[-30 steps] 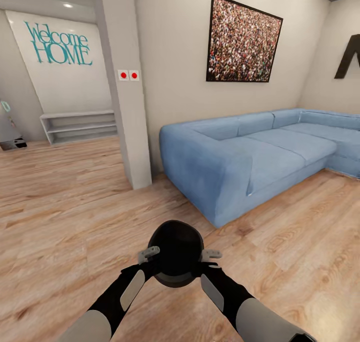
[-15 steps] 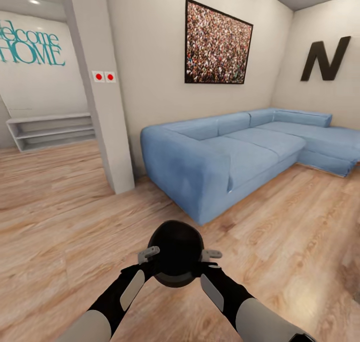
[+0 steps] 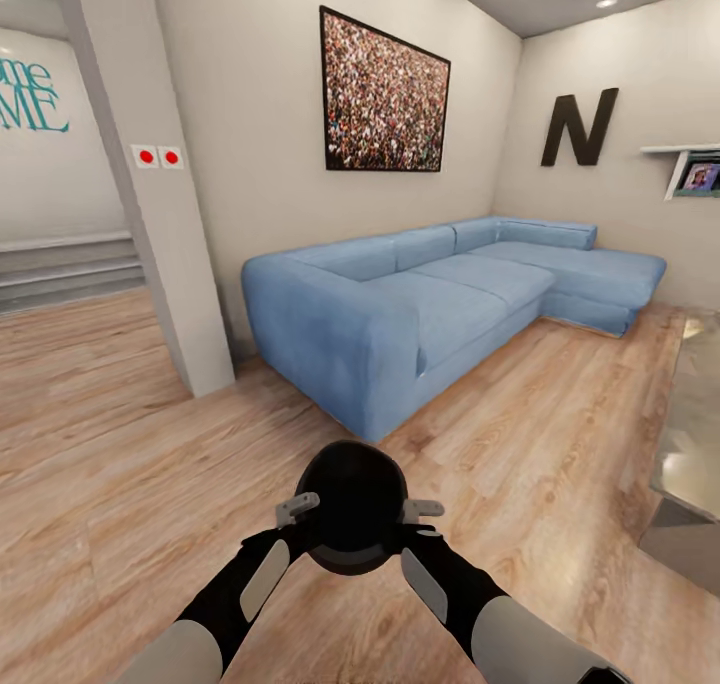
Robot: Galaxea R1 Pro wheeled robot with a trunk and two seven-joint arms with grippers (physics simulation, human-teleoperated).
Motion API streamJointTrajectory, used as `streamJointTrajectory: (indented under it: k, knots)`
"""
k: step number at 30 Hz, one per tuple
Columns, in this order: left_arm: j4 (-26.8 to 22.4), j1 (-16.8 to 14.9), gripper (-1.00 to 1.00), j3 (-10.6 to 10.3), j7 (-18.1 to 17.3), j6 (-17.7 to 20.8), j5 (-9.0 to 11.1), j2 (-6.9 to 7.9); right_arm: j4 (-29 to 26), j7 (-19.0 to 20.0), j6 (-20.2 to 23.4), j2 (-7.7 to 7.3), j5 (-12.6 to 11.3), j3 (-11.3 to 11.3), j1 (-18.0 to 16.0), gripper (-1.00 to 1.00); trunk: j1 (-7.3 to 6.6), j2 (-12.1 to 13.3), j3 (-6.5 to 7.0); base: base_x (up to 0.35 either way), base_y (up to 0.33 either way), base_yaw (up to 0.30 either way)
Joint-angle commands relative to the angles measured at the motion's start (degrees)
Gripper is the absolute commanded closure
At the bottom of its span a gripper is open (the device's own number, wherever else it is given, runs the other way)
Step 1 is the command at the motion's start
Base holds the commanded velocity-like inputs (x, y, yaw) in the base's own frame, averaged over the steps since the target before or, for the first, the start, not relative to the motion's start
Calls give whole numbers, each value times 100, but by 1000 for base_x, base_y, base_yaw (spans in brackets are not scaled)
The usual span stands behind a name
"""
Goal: Place each of the two pumpkins and all three candles from the living room inside a cabinet in the living room (use any cabinet), then make sure every cabinet is closed, and position the cauldron so it is next to a table in the living room.
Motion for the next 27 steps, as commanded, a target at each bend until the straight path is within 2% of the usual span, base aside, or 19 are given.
streamJointTrajectory:
  k: [1,27]
  knots:
    - [-209,-7,100,-87,62,1,172,129,-4,120,7,-24,-181,189,-7,100,-3,-4,-2,-90,0,-248]
    - [-209,-7,100,-93,62,1,176,129,-4,120,7,-24,-182,189,-7,100,-3,-4,103,-12,0,-252]
